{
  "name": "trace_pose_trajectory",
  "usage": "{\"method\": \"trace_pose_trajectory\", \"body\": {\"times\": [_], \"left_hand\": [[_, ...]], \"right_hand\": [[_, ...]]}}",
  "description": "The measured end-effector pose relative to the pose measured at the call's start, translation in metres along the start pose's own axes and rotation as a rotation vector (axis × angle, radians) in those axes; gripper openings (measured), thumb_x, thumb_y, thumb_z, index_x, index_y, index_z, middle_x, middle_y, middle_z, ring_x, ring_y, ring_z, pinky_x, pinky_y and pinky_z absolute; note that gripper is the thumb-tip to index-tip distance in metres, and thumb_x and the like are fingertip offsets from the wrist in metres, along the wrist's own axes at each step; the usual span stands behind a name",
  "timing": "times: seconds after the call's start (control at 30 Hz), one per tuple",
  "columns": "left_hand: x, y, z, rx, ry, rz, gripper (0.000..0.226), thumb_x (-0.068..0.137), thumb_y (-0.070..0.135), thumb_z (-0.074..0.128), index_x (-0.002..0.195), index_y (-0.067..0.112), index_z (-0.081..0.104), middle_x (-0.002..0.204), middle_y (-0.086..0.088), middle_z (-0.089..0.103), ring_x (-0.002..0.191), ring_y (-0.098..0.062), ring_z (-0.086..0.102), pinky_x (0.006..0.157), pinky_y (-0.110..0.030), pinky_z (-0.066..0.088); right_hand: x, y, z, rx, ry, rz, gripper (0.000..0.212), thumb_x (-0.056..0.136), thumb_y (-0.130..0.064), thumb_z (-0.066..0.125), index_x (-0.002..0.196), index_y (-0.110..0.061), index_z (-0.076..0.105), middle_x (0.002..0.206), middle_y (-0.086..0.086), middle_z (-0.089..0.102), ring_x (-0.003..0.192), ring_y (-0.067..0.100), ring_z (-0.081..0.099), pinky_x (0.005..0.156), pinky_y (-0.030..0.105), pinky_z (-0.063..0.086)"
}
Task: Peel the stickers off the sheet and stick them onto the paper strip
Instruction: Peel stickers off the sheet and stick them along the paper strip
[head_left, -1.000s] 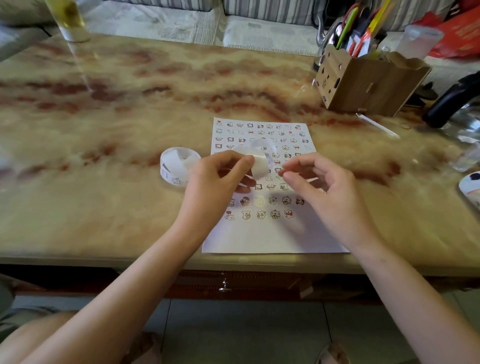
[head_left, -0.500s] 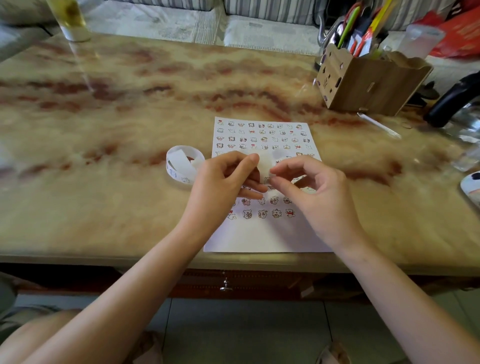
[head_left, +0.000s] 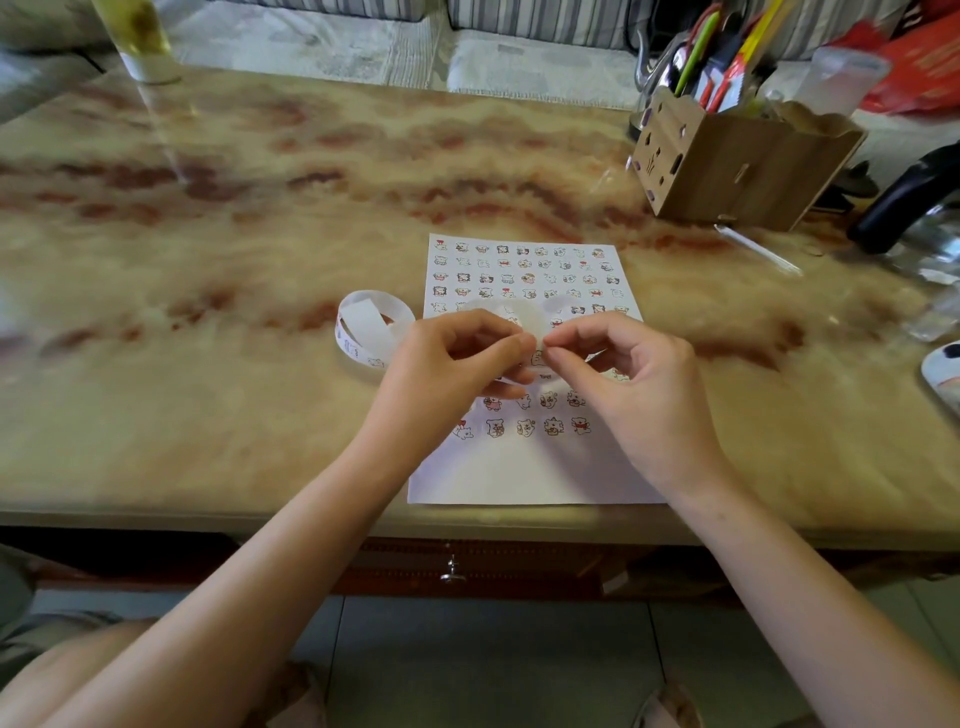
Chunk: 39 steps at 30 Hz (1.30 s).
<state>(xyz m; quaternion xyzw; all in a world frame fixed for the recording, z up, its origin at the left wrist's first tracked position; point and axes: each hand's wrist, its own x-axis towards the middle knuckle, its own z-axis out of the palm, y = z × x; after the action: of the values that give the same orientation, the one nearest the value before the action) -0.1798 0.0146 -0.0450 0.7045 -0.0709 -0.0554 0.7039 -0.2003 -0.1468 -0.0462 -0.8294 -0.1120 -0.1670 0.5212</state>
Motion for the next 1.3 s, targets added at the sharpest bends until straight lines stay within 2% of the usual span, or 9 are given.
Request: {"method": "trace_pose_trajectory", "body": {"times": [0.27,0.57,0.7,0.8,0.9,0.97,1.03,1.17,1.3], "left_hand": [[-0.001,0.000,-0.001,-0.047,-0.010,-0.064,0.008,0.087,0.007,0.066,0.083,0.002,0.071,0.076,-0.010,0.073,0.074,-0.014,0.072,0.071,-0.024,0.059],[0.000,-0.002,-0.004,-0.001,0.033,-0.080,0.010,0.088,0.009,0.066,0.080,0.004,0.069,0.072,-0.006,0.071,0.070,-0.012,0.070,0.063,-0.025,0.057],[-0.001,-0.002,-0.004,0.081,0.065,-0.064,0.012,0.088,0.012,0.066,0.079,0.006,0.069,0.067,-0.001,0.070,0.064,-0.010,0.068,0.059,-0.022,0.055],[-0.002,-0.003,-0.004,0.160,0.094,-0.071,0.012,0.089,0.015,0.065,0.081,0.007,0.069,0.071,-0.004,0.074,0.061,-0.010,0.067,0.055,-0.021,0.053],[-0.003,-0.005,-0.003,0.239,0.112,-0.057,0.012,0.089,0.019,0.065,0.081,0.011,0.070,0.074,-0.005,0.074,0.066,-0.014,0.067,0.062,-0.025,0.053],[-0.004,-0.005,-0.003,0.295,0.125,-0.038,0.012,0.088,0.020,0.065,0.078,0.015,0.069,0.071,-0.001,0.072,0.062,-0.010,0.064,0.059,-0.020,0.049],[-0.005,-0.005,-0.002,0.330,0.133,-0.037,0.014,0.088,0.021,0.065,0.075,0.018,0.068,0.067,0.005,0.071,0.059,-0.006,0.060,0.055,-0.016,0.045],[-0.005,-0.006,-0.001,0.363,0.133,-0.036,0.014,0.087,0.021,0.066,0.074,0.019,0.069,0.066,0.006,0.070,0.062,-0.010,0.061,0.067,-0.031,0.053],[-0.005,-0.006,-0.001,0.362,0.117,-0.034,0.014,0.088,0.020,0.065,0.075,0.017,0.068,0.059,0.014,0.068,0.061,-0.007,0.059,0.070,-0.031,0.053]], "right_hand": [[-0.001,0.001,0.000,-0.099,-0.027,-0.047,0.006,0.084,-0.007,0.071,0.086,-0.012,0.069,0.083,-0.003,0.068,0.075,0.011,0.060,0.065,0.014,0.047],[-0.005,0.007,-0.003,-0.266,-0.070,-0.189,0.004,0.086,-0.015,0.068,0.088,-0.012,0.067,0.097,-0.003,0.055,0.098,0.010,0.054,0.083,0.016,0.040],[-0.005,-0.003,-0.015,-0.081,-0.134,-0.049,0.009,0.085,-0.009,0.069,0.084,-0.018,0.066,0.087,-0.007,0.063,0.081,0.008,0.057,0.075,0.017,0.043],[-0.001,-0.003,-0.029,0.069,-0.145,0.152,0.015,0.083,-0.010,0.071,0.079,-0.024,0.069,0.075,-0.008,0.068,0.069,0.004,0.058,0.065,0.018,0.046],[0.003,0.003,-0.045,0.084,-0.180,0.375,0.007,0.080,-0.009,0.072,0.079,-0.016,0.070,0.062,-0.006,0.067,0.057,0.004,0.057,0.050,0.017,0.043],[0.005,0.007,-0.055,0.053,-0.202,0.476,0.002,0.079,-0.011,0.073,0.078,-0.012,0.071,0.058,-0.006,0.066,0.052,0.004,0.054,0.044,0.016,0.038],[0.005,0.010,-0.060,0.010,-0.213,0.533,0.003,0.078,-0.010,0.074,0.076,-0.009,0.072,0.057,-0.006,0.066,0.049,0.005,0.051,0.041,0.013,0.035],[0.002,0.014,-0.058,-0.077,-0.253,0.583,0.005,0.078,-0.010,0.075,0.074,-0.008,0.073,0.056,-0.004,0.066,0.045,0.003,0.049,0.040,0.009,0.033],[0.000,0.016,-0.053,-0.082,-0.247,0.581,0.005,0.078,-0.012,0.075,0.075,-0.008,0.074,0.061,0.000,0.068,0.047,0.006,0.047,0.043,0.007,0.034]]}}
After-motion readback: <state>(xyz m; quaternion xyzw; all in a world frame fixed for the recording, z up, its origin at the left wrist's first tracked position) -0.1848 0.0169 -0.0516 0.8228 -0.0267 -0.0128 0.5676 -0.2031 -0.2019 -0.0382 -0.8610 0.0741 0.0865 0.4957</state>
